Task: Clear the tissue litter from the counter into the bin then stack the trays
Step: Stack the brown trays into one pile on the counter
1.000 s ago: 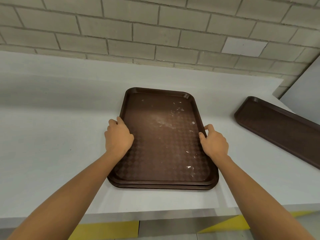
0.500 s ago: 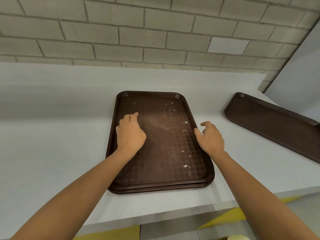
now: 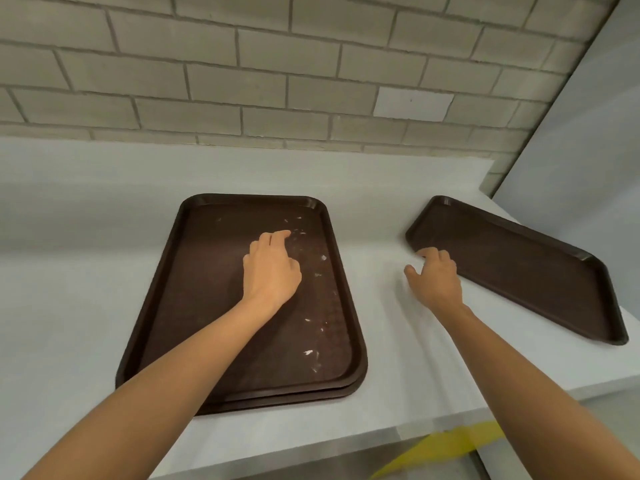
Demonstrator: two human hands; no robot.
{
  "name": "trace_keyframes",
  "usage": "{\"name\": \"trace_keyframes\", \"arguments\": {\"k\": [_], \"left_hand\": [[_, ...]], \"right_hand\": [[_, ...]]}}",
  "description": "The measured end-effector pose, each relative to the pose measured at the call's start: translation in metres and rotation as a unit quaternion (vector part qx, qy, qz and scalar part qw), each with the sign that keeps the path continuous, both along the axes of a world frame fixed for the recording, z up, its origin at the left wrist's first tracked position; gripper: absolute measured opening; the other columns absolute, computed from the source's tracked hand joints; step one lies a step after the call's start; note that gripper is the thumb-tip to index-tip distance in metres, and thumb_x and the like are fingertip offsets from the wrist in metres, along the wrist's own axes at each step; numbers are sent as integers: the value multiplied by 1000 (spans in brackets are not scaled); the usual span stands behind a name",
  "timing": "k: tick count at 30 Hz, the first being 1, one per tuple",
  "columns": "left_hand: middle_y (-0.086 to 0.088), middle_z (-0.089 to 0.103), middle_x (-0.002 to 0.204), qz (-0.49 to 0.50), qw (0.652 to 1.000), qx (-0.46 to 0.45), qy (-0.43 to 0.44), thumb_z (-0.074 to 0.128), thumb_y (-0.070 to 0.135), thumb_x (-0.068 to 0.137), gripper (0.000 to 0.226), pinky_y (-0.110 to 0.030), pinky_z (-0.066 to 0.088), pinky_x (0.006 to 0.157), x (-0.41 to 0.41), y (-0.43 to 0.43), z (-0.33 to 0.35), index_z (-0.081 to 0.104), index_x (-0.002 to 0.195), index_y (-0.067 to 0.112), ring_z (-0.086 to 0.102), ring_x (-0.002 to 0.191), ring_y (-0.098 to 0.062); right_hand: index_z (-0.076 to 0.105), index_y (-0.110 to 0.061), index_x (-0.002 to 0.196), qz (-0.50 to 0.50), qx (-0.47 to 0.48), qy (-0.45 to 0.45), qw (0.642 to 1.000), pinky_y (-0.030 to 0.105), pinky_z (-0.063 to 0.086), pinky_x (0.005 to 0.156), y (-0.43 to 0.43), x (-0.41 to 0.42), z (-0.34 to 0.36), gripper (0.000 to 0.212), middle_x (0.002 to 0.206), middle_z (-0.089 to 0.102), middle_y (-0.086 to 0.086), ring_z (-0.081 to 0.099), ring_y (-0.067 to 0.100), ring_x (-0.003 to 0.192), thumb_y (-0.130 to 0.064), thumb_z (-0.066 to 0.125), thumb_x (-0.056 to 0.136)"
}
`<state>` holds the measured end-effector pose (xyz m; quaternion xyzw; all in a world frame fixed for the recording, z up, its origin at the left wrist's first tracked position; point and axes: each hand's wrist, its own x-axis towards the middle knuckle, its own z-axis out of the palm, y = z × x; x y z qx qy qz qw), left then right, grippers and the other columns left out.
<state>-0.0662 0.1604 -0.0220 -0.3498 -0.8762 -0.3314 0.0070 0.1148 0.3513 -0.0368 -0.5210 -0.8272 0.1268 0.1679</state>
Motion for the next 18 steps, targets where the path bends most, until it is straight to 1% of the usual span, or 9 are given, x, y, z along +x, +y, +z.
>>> {"name": "trace_keyframes", "arguments": {"k": [4, 8, 10, 13, 15, 18], "left_hand": [[-7, 48, 136, 2, 1000, 23, -12, 52, 14, 90, 49, -40, 36, 103, 21, 30, 0, 42, 137, 16, 42, 126, -26], [-9, 50, 132, -2, 999, 46, -20, 54, 13, 88, 48, -42, 41, 101, 41, 57, -2, 44, 136, 15, 45, 123, -27], [-10, 52, 129, -5, 998, 60, -26, 54, 11, 88, 48, -42, 42, 100, 52, 69, -2, 45, 135, 13, 45, 120, -27], [-9, 52, 129, -13, 997, 67, -31, 54, 11, 88, 48, -39, 42, 99, 65, 83, -3, 45, 135, 12, 44, 121, -27], [-8, 51, 131, -17, 997, 66, -34, 54, 11, 89, 48, -36, 40, 99, 73, 92, -4, 44, 135, 13, 43, 122, -26], [-7, 49, 133, -22, 996, 68, -51, 54, 11, 89, 47, -34, 39, 100, 82, 102, -6, 45, 135, 14, 43, 125, -23]], "right_hand": [[40, -14, 135, -13, 0, -63, 998, 42, 37, 97, 40, 31, -3, 46, 133, 42, 11, 41, 31, 121, -24, 53, 91], [39, -15, 136, -32, 12, -109, 993, 40, 34, 98, 74, 62, -10, 46, 134, 40, 10, 38, 30, 122, -16, 51, 92], [38, -16, 136, -37, 15, -125, 991, 41, 33, 98, 88, 76, -15, 46, 133, 39, 10, 37, 30, 122, -10, 47, 91], [41, -16, 134, -31, 11, -135, 990, 41, 33, 98, 102, 90, -21, 43, 130, 42, 10, 39, 30, 121, -6, 42, 92], [46, -17, 130, -7, 20, -133, 991, 40, 36, 95, 108, 94, -25, 40, 125, 46, 10, 41, 30, 118, -5, 41, 92], [53, -15, 123, 33, 51, -113, 992, 38, 41, 84, 112, 96, -29, 34, 116, 50, 10, 45, 29, 110, -4, 44, 92]]}}
